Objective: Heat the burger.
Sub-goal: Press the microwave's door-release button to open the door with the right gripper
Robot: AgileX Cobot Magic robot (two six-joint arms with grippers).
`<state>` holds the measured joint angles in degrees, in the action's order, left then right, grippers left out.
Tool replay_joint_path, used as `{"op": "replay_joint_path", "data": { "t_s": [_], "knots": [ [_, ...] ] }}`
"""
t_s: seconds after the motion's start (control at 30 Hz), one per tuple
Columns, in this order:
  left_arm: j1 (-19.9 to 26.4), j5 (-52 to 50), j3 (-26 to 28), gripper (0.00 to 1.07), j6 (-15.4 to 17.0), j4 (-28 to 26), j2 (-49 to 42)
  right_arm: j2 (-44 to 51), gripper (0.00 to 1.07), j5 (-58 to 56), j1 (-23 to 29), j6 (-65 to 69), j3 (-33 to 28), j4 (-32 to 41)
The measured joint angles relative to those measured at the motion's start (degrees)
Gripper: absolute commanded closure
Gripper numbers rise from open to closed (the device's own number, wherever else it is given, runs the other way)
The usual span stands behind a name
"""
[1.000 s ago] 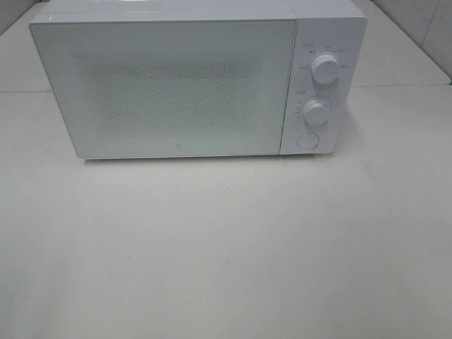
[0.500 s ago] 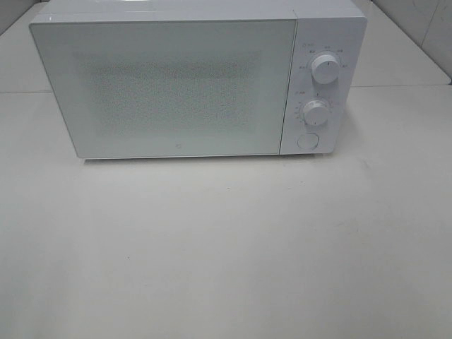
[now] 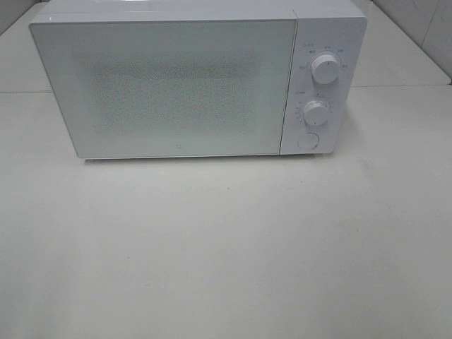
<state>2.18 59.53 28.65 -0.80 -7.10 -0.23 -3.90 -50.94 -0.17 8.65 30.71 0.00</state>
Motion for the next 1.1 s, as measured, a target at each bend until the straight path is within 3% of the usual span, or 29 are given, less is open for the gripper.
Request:
{"op": "replay_joint_path", "data": {
  "t_s": [0.4, 0.87, 1.1],
  "knots": [
    [0.00, 0.00, 0.00, 0.08, 0.00, 0.00, 0.00, -12.03, 0.31, 12.49, 0.00, -0.11, 0.00, -0.34],
    [0.00, 0.00, 0.00, 0.08, 0.00, 0.00, 0.00, -32.54, 0.31, 28.76, 0.00, -0.06, -0.17, -0.40],
    [0.00, 0.00, 0.00, 0.08, 0.00, 0.00, 0.00, -40.62, 0.31, 44.23, 0.00, 0.92, -6.13, -1.26]
  ]
}}
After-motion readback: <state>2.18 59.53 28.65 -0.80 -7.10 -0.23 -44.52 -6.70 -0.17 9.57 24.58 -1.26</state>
